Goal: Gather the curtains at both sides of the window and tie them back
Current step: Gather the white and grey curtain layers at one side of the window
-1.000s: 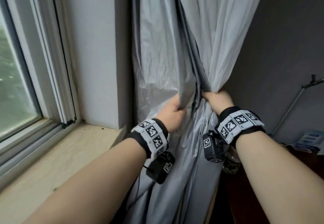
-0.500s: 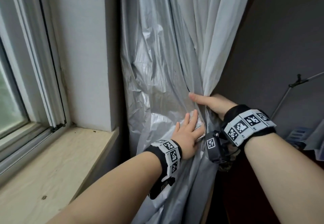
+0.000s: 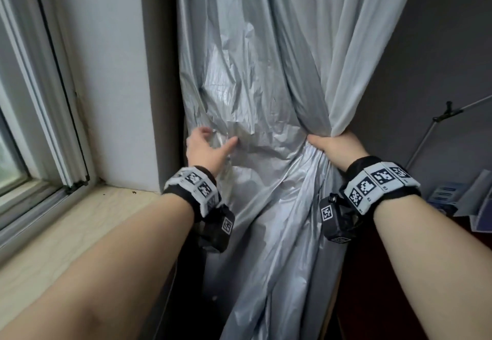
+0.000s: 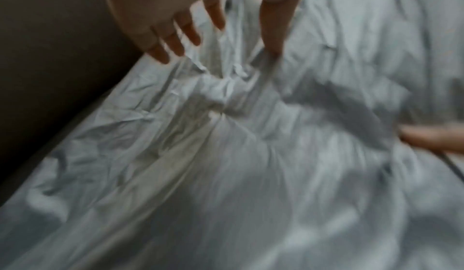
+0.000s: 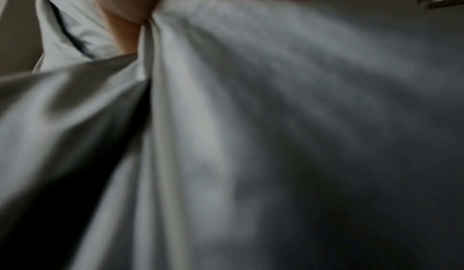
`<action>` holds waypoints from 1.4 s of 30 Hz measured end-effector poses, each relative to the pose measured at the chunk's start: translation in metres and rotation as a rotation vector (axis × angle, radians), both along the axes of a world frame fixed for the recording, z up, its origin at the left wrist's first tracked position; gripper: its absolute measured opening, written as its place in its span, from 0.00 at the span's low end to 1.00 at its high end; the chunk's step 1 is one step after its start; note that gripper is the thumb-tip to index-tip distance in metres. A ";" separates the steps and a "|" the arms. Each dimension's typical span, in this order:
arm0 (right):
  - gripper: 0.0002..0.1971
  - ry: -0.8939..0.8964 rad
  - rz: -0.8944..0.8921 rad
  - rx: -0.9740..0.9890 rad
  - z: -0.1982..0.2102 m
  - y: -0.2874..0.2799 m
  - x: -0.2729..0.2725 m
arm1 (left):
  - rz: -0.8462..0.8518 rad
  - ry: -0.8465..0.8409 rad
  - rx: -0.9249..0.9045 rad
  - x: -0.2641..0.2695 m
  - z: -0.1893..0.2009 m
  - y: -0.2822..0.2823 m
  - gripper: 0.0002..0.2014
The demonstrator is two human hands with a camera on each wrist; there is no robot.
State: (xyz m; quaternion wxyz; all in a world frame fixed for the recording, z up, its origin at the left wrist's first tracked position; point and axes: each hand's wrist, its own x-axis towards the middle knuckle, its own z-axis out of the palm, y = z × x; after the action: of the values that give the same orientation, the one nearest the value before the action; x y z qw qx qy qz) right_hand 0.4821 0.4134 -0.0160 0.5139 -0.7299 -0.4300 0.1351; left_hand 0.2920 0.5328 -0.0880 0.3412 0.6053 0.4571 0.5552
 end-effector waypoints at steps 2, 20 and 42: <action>0.22 0.039 0.027 0.006 0.000 -0.003 0.000 | -0.134 -0.149 -0.136 -0.005 0.008 0.011 0.40; 0.20 0.073 -0.003 0.008 -0.001 -0.020 -0.004 | -0.212 0.039 0.122 -0.007 0.037 0.000 0.12; 0.43 0.252 0.125 -0.012 -0.003 -0.022 -0.024 | -0.702 0.616 0.472 0.057 -0.029 -0.095 0.35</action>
State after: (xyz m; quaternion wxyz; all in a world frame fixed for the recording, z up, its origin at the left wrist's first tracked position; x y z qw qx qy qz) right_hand 0.4586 0.3916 -0.0186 0.5499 -0.6820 -0.4059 0.2603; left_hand 0.3489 0.4383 -0.1171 0.2109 0.9177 0.1683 0.2916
